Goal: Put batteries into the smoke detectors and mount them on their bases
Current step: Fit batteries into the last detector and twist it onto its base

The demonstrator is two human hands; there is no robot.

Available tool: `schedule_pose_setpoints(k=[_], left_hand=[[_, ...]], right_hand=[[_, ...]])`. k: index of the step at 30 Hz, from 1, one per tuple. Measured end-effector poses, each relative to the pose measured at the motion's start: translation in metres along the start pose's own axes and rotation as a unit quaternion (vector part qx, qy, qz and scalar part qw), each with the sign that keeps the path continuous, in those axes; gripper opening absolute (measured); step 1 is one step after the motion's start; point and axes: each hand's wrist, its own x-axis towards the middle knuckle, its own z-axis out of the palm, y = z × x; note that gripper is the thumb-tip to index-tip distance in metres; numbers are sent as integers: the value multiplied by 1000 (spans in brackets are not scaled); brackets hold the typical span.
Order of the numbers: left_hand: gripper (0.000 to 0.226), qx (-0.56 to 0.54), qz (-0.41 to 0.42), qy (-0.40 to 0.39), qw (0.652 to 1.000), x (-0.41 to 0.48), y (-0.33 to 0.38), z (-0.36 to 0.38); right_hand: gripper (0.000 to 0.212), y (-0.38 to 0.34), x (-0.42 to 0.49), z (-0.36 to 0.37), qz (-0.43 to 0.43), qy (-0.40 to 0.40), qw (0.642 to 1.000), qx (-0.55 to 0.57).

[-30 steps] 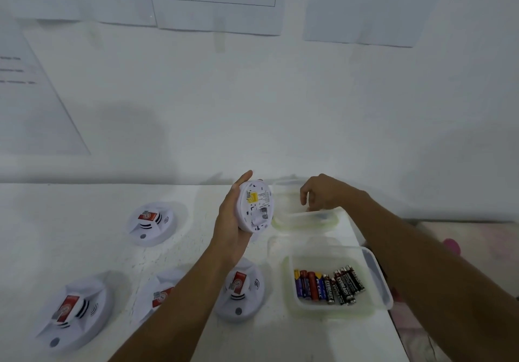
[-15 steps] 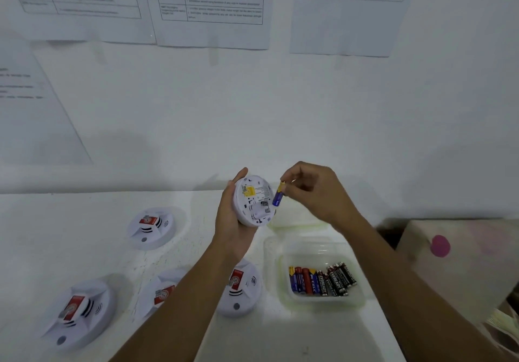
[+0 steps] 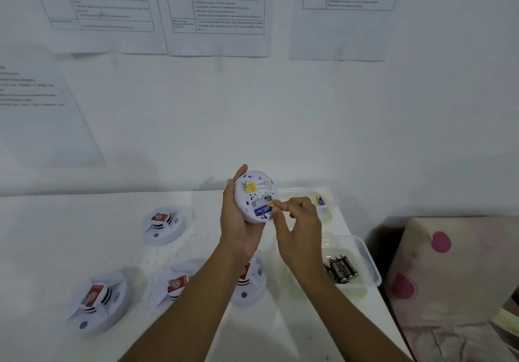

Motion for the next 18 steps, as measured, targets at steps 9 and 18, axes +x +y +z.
schedule_pose_setpoints(k=[9,18], left_hand=[[41,29,-9,-22,999,7,7,-3],[42,52,-25,-14,998,22,7,-17]], right_hand=[[14,7,46,-32,-57,-158,986,-15],[29,73,139,-37,91,-357,871,-324]])
